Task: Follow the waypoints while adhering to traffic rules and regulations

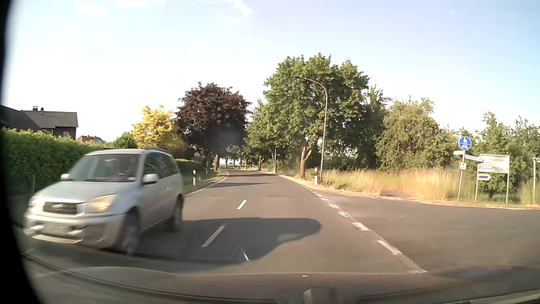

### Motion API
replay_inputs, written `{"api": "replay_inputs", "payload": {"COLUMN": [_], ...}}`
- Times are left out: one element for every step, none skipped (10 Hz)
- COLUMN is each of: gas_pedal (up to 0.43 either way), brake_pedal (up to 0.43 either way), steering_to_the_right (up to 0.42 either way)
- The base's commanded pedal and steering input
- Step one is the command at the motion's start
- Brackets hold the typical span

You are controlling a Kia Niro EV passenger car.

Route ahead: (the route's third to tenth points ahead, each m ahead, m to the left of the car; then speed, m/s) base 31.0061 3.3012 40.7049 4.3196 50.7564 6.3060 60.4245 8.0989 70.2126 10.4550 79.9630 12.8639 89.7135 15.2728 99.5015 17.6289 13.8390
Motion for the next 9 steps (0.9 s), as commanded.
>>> {"api": "replay_inputs", "payload": {"gas_pedal": [0.189, 0.189, 0.189, 0.197, 0.197, 0.197, 0.197, 0.197, 0.197], "brake_pedal": [0.006, 0.006, 0.006, 0.006, 0.006, 0.006, 0.006, 0.006, 0.006], "steering_to_the_right": [-0.016, -0.016, -0.016, -0.016, -0.015, -0.015, -0.016, -0.016, -0.015]}}
